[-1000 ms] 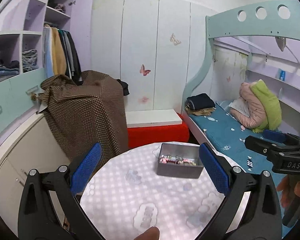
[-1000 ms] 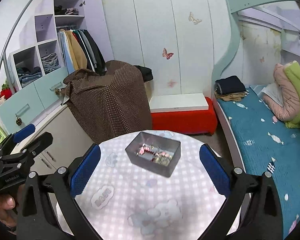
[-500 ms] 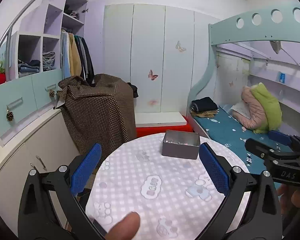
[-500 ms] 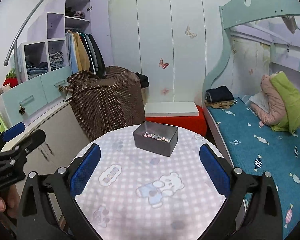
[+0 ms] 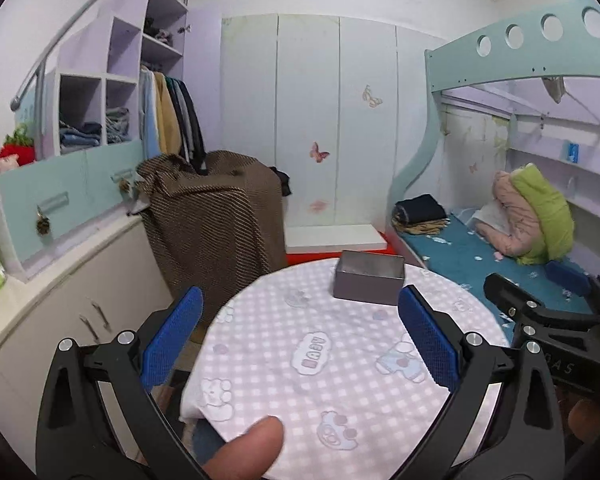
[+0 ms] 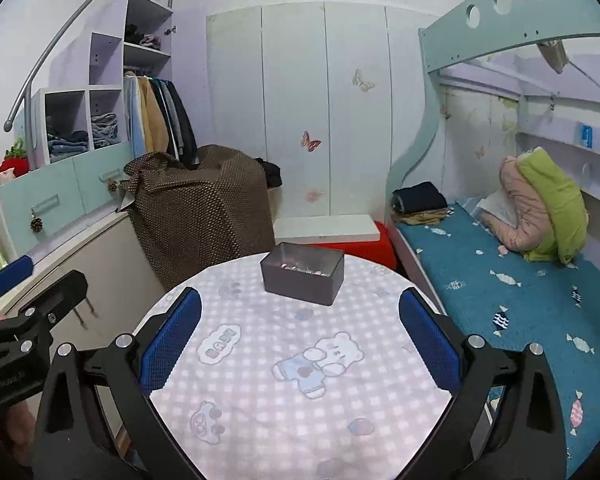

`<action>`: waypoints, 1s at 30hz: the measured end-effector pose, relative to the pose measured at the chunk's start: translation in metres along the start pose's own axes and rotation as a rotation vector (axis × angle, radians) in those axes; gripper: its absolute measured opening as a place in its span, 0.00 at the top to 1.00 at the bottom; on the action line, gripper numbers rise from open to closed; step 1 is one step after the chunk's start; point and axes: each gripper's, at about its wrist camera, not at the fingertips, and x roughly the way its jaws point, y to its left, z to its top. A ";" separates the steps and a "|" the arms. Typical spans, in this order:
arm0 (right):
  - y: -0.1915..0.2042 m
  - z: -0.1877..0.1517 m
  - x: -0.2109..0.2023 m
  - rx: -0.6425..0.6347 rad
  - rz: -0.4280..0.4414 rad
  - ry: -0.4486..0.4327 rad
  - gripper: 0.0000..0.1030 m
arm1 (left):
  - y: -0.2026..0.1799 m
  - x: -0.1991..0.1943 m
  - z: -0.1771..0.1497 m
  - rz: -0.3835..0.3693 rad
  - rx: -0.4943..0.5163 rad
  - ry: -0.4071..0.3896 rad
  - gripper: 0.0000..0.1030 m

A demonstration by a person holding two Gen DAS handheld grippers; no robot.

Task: Organize jewelry

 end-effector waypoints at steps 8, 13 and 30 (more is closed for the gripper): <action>0.004 -0.001 -0.002 -0.015 0.003 -0.009 0.07 | 0.001 -0.010 0.002 0.019 -0.017 -0.022 0.05; 0.008 -0.001 -0.009 -0.022 0.001 -0.026 0.07 | 0.003 -0.020 0.008 0.019 -0.016 -0.053 0.05; 0.014 -0.001 -0.013 -0.031 0.006 -0.037 0.07 | 0.008 -0.028 0.014 -0.048 -0.053 -0.060 0.05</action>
